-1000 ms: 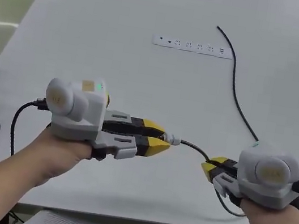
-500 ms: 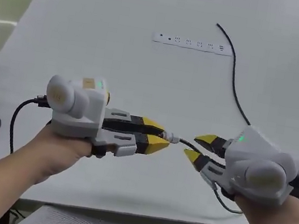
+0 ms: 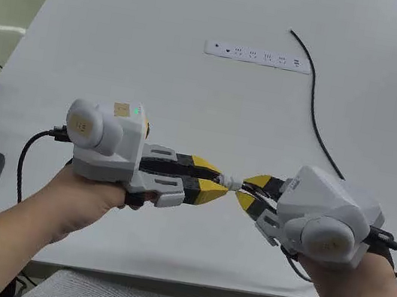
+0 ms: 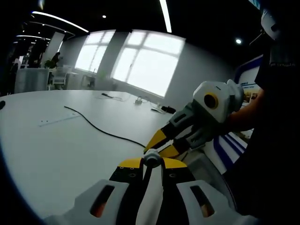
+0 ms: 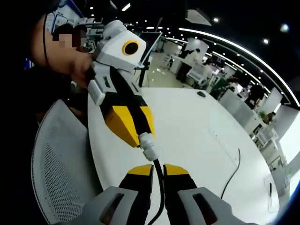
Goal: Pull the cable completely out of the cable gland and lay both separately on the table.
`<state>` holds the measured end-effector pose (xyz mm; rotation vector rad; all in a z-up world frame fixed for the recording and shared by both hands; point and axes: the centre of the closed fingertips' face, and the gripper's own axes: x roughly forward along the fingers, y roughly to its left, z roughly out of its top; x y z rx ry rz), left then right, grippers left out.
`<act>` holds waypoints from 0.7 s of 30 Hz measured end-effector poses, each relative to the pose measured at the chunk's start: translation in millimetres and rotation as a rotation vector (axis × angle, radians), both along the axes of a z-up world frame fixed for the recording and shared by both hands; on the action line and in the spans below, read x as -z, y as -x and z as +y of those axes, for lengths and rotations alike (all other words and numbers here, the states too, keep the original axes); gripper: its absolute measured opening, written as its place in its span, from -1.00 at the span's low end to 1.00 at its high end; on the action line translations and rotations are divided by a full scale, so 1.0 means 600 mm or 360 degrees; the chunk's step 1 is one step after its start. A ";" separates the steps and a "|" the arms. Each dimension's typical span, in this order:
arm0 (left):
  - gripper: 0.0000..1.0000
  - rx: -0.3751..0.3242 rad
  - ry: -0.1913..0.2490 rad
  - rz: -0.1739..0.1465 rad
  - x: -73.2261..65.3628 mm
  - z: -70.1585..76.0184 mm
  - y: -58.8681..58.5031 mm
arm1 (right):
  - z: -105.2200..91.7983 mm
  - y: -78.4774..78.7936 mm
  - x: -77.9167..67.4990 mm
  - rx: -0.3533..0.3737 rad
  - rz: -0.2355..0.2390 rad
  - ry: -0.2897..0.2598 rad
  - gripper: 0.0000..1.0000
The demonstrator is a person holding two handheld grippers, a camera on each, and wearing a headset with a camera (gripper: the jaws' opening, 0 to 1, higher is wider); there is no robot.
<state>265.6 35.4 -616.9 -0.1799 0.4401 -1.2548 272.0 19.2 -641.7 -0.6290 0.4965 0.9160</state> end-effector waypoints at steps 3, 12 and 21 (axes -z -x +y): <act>-0.70 0.0000 0.0002 0.0004 0.002 -0.001 -0.001 | -0.001 -0.001 0.000 -0.0003 -0.0004 0.0002 -0.97; -0.70 0.0004 -0.0003 -0.0007 0.003 -0.006 -0.004 | -0.007 -0.002 0.005 0.0008 0.0002 0.0008 -1.00; -0.70 0.0007 -0.0028 -0.0019 0.005 -0.005 -0.003 | -0.010 -0.005 0.013 0.0059 0.0065 -0.0081 -1.00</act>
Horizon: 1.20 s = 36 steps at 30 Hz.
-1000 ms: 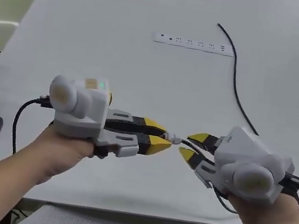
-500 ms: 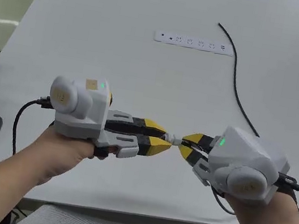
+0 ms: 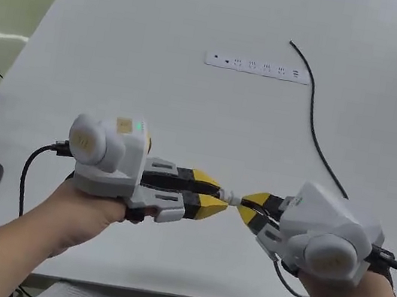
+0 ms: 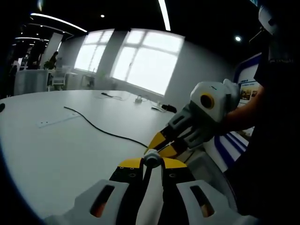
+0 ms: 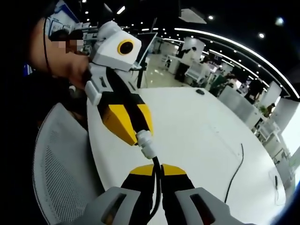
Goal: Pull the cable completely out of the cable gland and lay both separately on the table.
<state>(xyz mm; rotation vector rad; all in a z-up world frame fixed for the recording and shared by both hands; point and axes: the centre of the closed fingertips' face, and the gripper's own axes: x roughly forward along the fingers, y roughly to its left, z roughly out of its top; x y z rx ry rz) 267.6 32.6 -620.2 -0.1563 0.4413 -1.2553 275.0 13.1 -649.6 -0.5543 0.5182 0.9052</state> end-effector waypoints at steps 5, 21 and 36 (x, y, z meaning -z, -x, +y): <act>-0.71 -0.0002 -0.0010 -0.0008 0.000 0.000 -0.002 | 0.001 -0.002 0.003 0.0025 0.0029 -0.0051 -1.00; -0.71 -0.0038 0.0032 -0.0009 -0.014 0.001 -0.008 | -0.077 -0.021 0.052 0.0436 0.0317 -0.0188 -1.00; -0.70 -0.0044 0.0052 0.0007 -0.015 -0.002 -0.009 | -0.127 -0.016 0.125 0.0871 0.0727 -0.0397 -1.00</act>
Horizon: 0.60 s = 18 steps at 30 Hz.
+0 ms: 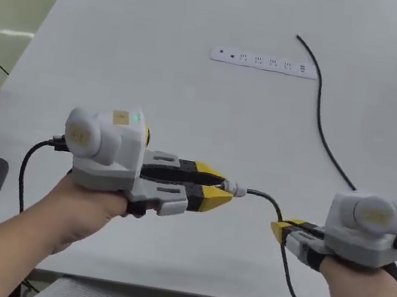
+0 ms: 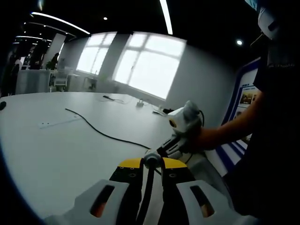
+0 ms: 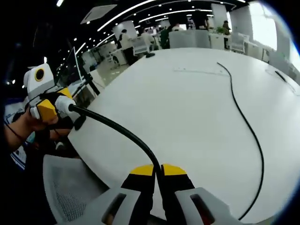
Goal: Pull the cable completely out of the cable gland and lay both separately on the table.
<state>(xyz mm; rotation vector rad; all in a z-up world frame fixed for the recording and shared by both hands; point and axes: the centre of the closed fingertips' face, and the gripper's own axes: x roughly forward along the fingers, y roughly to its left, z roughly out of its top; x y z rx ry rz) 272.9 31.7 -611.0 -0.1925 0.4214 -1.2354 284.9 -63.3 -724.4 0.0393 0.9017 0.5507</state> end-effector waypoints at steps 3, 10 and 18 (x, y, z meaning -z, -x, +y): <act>-0.70 -0.0012 0.0010 0.0010 -0.001 0.003 -0.006 | 0.003 -0.003 -0.006 -0.0042 -0.0055 0.0024 -1.00; -0.70 -0.0026 0.0011 0.0006 -0.004 0.008 -0.012 | 0.006 -0.003 -0.014 -0.0156 -0.0154 0.0076 -0.98; -0.70 -0.0033 0.0008 0.0011 -0.005 0.017 -0.014 | 0.024 0.004 -0.029 -0.0324 -0.0252 0.0155 -0.85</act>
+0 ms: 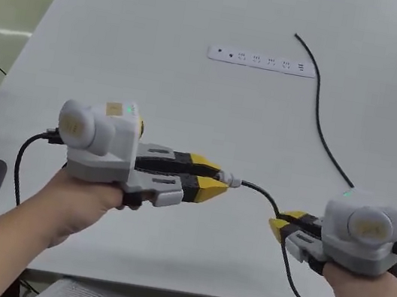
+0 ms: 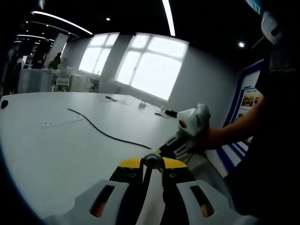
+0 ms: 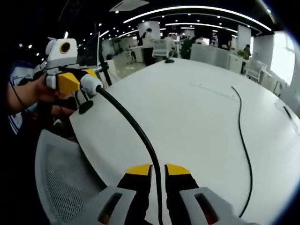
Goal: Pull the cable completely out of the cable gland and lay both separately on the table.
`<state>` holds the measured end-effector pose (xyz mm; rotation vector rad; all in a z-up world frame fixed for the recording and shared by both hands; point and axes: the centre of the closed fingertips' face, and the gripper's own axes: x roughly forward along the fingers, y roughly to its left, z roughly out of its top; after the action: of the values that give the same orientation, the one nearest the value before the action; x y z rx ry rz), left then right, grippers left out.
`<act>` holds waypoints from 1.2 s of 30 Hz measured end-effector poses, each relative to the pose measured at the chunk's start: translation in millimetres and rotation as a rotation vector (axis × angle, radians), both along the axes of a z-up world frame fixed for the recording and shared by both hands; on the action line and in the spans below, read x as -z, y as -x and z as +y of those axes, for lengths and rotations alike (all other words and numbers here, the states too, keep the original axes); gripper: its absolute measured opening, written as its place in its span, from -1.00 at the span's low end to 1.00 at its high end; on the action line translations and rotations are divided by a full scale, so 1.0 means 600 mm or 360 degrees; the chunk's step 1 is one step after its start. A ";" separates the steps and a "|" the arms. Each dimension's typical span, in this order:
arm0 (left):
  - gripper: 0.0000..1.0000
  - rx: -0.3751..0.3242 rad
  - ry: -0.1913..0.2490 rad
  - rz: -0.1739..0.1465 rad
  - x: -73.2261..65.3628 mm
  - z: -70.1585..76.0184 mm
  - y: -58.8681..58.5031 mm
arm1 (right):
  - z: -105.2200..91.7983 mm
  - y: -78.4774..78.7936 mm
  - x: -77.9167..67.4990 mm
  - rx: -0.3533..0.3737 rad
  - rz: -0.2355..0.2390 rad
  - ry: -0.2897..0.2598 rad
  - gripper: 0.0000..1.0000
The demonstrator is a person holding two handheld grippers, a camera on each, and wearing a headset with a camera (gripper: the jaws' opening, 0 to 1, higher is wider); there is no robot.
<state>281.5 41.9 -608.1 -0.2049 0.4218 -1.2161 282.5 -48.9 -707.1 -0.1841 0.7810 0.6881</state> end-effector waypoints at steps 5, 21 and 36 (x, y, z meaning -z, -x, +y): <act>-0.70 0.0000 -0.0004 0.0007 0.001 0.007 0.000 | 0.031 0.002 -0.043 -0.0152 -0.0132 0.0013 -0.64; -0.70 0.0045 -0.0007 0.0015 0.001 0.006 0.004 | 0.123 -0.003 -0.129 -0.0552 -0.0466 0.0185 -0.64; -0.70 0.0059 -0.0002 0.0021 0.001 0.000 0.008 | 0.131 -0.002 -0.124 -0.0645 -0.0544 0.0261 -0.95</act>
<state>277.0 41.8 -608.9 -0.2052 0.4395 -1.2511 283.4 29.6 -632.5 -0.6055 0.4718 0.9442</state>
